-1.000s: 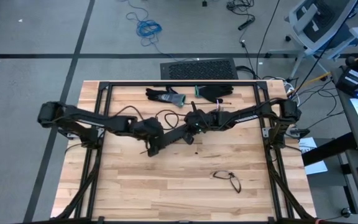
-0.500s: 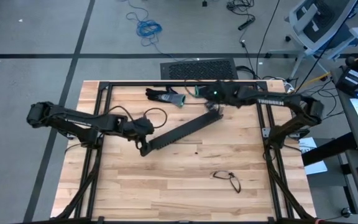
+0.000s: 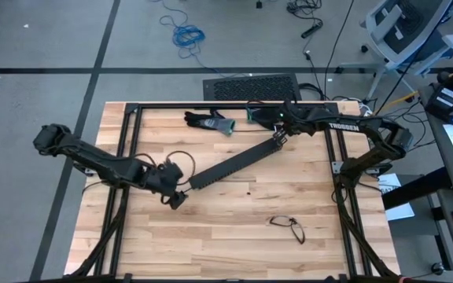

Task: Ziptie cables
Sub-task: Close the black cable duct

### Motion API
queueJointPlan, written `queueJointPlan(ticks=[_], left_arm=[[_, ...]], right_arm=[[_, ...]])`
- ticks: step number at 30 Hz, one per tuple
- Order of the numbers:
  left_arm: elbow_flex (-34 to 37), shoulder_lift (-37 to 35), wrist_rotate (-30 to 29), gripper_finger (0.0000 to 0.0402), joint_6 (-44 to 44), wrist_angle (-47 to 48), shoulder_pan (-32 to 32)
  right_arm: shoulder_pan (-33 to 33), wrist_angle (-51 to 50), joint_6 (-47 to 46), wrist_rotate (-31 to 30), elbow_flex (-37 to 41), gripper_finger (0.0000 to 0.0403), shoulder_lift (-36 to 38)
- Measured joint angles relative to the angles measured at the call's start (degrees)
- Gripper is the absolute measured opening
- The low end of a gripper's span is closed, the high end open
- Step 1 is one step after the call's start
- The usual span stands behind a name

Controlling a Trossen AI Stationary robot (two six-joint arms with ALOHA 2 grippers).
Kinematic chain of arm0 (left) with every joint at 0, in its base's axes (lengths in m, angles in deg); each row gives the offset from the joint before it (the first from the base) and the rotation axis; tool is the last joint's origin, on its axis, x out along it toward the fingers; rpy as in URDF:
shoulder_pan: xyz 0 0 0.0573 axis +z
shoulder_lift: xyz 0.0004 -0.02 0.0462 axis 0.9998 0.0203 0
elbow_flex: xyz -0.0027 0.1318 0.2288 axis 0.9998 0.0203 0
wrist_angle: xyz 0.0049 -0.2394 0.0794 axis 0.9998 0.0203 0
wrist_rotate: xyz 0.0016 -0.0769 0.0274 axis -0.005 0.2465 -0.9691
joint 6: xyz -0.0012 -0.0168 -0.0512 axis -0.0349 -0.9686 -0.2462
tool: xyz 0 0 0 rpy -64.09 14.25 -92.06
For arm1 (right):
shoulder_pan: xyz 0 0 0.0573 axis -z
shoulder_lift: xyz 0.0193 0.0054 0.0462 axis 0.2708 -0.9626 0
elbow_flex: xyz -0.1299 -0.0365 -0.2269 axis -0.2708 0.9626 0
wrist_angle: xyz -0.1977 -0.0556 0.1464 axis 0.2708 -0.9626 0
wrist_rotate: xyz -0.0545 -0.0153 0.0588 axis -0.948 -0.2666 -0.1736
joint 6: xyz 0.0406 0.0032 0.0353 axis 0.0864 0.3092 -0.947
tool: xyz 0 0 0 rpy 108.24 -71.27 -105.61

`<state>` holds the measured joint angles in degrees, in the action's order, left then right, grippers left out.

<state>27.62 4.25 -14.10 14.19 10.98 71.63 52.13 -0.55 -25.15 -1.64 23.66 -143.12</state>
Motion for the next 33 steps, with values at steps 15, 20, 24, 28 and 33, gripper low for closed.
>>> queueJointPlan(ticks=[15, 20, 24, 28, 33], left_arm=[[5.16, 9.82, 1.1, 0.0383, -2.6, 1.53, 8.61], [5.01, 14.76, 1.34, 0.0383, 0.32, -1.9, 11.97], [4.96, 16.78, 1.37, 0.0383, 2.05, -3.42, 12.76], [4.96, 16.95, 0.62, 0.0383, 3.06, -3.66, 12.74], [5.01, 17.02, -0.08, 0.0383, 7.71, -4.53, 13.05]], right_arm=[[2.14, 2.85, 3.86, -0.11, 0.11, 0.0, 0.07], [2.14, -1.1, 3.88, -0.32, 0.11, 0.0, 0.07], [2.25, -0.53, 1.72, -1.55, 2.07, 0.0, 0.11], [2.24, 4.69, -4.25, -1.34, 6.69, 0.0, -1.07], [2.16, 13.66, -11.63, 1.07, 11.52, 0.0, -3.72]])
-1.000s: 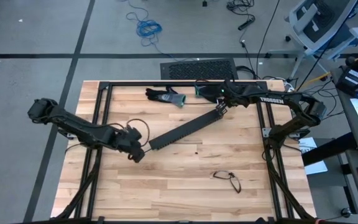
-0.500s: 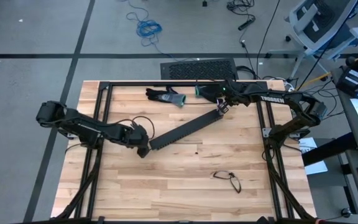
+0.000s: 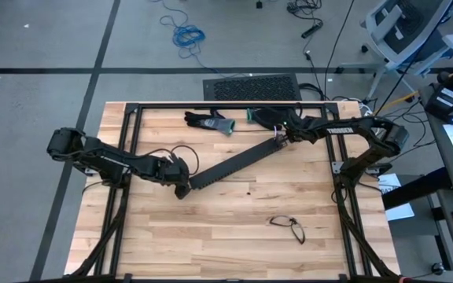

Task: Ziptie cables
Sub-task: Close the black cable duct

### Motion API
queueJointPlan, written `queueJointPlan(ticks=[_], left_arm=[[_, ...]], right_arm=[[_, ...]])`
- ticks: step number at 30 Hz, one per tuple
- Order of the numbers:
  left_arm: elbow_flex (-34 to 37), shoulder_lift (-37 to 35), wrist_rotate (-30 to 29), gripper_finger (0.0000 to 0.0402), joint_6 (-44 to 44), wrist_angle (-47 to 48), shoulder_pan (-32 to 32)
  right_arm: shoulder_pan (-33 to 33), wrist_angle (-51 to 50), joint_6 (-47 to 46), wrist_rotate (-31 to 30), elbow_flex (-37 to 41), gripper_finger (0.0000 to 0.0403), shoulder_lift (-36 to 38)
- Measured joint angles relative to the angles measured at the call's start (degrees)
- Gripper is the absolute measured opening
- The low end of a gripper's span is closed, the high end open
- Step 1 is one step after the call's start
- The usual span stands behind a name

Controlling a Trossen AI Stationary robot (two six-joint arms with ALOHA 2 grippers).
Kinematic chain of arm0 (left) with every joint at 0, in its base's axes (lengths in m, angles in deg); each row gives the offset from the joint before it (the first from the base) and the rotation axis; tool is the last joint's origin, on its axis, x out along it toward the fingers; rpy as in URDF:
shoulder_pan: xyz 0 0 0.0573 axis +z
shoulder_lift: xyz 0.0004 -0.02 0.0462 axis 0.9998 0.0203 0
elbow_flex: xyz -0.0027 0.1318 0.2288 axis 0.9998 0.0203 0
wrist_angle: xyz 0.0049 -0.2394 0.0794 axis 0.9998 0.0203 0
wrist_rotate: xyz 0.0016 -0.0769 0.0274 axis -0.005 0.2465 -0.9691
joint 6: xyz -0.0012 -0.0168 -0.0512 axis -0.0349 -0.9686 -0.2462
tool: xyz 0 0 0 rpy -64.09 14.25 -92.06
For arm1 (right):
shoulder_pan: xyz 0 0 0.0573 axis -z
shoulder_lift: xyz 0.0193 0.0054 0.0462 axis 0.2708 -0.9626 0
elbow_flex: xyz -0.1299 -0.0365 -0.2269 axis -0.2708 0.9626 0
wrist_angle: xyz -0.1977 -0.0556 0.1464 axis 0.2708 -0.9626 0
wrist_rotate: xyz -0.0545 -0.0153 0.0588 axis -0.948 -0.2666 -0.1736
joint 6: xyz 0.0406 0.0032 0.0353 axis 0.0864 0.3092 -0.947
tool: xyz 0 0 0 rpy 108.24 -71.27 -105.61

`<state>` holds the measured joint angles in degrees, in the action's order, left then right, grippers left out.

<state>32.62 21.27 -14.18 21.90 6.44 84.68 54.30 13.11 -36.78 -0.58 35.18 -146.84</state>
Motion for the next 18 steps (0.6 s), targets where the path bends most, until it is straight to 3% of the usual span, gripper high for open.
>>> queueJointPlan(ticks=[9, 18], left_arm=[[0.11, 0.1, -3.11, 0.0383, 7.51, -3.43, 0.06], [0.11, 0.15, -3.49, 0.0383, 7.85, -4.14, 0.11]], right_arm=[[-1.98, 5.71, -9.96, 0.99, 0.59, 0.0, -1.24], [-8.85, 6.69, -18.42, 3.59, 0.59, 0.0, -1.3]])
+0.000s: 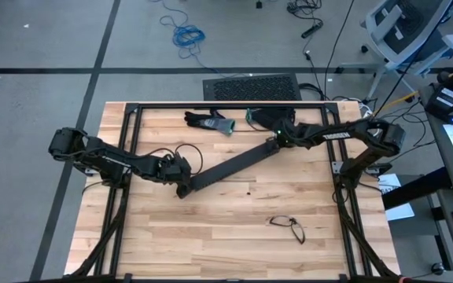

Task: Ziptie cables
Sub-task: Close the black cable duct

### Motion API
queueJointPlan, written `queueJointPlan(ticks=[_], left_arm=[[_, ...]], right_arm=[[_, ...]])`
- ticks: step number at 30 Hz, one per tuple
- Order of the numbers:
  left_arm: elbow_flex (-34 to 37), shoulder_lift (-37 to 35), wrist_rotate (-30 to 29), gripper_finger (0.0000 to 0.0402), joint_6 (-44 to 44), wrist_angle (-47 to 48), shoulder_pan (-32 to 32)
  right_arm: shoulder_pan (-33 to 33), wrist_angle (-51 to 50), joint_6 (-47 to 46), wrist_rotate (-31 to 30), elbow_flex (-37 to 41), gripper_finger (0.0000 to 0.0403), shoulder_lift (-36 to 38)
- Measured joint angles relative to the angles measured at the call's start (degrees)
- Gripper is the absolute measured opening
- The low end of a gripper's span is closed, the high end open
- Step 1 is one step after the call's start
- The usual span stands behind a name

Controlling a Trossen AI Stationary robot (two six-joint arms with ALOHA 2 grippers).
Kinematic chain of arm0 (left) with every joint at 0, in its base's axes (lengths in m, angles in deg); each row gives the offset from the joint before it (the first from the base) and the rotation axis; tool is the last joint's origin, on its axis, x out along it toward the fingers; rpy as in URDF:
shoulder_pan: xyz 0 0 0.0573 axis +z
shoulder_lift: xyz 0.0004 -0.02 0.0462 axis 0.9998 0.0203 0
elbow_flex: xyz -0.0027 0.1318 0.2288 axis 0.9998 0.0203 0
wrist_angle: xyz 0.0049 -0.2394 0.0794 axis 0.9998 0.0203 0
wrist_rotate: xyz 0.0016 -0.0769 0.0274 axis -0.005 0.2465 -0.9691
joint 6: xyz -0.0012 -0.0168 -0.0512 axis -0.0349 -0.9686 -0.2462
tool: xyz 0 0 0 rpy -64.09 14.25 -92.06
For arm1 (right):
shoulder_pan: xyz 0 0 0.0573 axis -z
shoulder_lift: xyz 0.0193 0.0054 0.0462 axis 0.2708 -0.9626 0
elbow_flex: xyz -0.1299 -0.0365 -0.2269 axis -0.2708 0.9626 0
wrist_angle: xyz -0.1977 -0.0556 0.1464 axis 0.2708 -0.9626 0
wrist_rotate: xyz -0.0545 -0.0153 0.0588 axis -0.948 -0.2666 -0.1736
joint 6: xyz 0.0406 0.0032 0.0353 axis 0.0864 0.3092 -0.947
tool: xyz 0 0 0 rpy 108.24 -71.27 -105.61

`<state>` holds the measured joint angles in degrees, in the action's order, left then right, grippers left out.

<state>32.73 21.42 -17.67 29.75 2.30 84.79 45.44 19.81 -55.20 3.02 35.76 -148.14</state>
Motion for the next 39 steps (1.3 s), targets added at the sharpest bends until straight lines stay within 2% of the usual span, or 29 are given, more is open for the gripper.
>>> queueJointPlan(ticks=[10, 26, 34, 39], left_arm=[[0.04, -0.07, -1.43, 0.0384, 4.54, 0.91, -0.1], [0.2, -0.04, -4.97, 0.0384, 5.15, -0.52, -0.13], [0.05, -0.06, -6.88, 0.0384, 13.99, 1.47, -0.14], [-0.34, -0.11, -6.48, 0.0384, 16.72, 4.82, -0.03]], right_arm=[[-6.13, -1.22, -4.95, -1.47, 0.17, 0.0, 0.0], [-8.97, -1.61, -14.79, -1.85, 0.28, 0.0, -0.04], [-11.75, -2.1, -18.71, -3.34, 0.29, 0.0, 0.03], [-12.98, -4.27, -19.29, -1.66, 0.0, 0.0, 1.17]])
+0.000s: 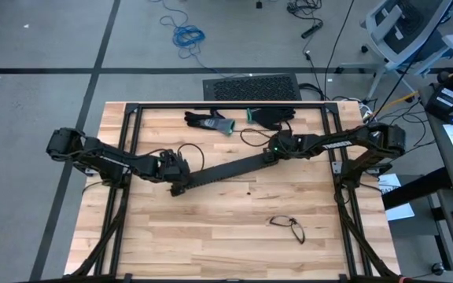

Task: Ziptie cables
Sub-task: Close the black cable duct

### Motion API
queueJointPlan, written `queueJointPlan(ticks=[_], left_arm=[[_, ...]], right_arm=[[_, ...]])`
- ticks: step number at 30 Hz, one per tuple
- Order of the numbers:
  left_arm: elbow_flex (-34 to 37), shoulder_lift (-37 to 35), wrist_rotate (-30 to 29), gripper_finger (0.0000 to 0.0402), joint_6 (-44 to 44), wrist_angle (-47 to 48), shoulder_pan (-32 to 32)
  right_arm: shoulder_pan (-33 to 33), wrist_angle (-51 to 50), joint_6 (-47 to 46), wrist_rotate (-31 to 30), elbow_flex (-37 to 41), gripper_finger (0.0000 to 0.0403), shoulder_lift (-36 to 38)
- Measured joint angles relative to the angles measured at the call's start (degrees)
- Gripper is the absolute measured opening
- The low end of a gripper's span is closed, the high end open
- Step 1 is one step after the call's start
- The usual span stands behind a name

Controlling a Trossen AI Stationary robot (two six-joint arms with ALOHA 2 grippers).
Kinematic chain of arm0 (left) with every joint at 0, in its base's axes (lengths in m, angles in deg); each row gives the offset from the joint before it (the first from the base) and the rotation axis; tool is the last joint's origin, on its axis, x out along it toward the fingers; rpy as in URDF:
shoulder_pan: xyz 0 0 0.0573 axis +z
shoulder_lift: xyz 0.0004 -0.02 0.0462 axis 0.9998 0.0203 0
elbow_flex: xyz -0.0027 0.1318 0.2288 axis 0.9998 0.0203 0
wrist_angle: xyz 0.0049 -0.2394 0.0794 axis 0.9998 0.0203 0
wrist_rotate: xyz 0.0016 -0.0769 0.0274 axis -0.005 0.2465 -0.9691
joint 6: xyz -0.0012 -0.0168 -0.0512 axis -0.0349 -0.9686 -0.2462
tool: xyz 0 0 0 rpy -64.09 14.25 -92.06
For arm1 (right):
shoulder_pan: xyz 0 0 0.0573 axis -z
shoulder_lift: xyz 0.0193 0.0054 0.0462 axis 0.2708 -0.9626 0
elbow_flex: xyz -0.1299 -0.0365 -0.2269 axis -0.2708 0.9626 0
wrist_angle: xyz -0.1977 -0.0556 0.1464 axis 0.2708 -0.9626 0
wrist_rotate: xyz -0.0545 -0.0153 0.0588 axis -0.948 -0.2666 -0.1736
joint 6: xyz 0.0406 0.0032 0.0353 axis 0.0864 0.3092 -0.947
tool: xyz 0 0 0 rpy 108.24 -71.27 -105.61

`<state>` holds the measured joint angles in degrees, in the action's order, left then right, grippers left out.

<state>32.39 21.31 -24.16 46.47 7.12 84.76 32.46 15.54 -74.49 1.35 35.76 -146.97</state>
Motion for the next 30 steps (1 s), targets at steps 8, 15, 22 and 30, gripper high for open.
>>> queueJointPlan(ticks=[8, 15, 22, 30], left_arm=[[0.12, -0.07, -0.14, 0.0383, 1.2, 1.92, 0.02], [0.14, -0.07, -0.9, 0.0383, 6.12, 1.85, 0.02], [0.21, 0.02, -0.91, 0.0383, 3.37, 1.6, 0.0], [0.23, 0.02, 0.42, 0.0383, -7.18, 3.11, 0.02]], right_arm=[[-7.68, -5.16, -5.75, 0.78, 0.02, 0.0, 0.72], [-12.55, -8.39, -9.05, -0.78, 0.07, 0.0, 2.51], [-11.9, -11.73, -5.52, -0.72, 0.15, 0.0, 4.36], [-11.66, -11.63, -4.82, -2.72, 0.15, 0.0, 4.47]])
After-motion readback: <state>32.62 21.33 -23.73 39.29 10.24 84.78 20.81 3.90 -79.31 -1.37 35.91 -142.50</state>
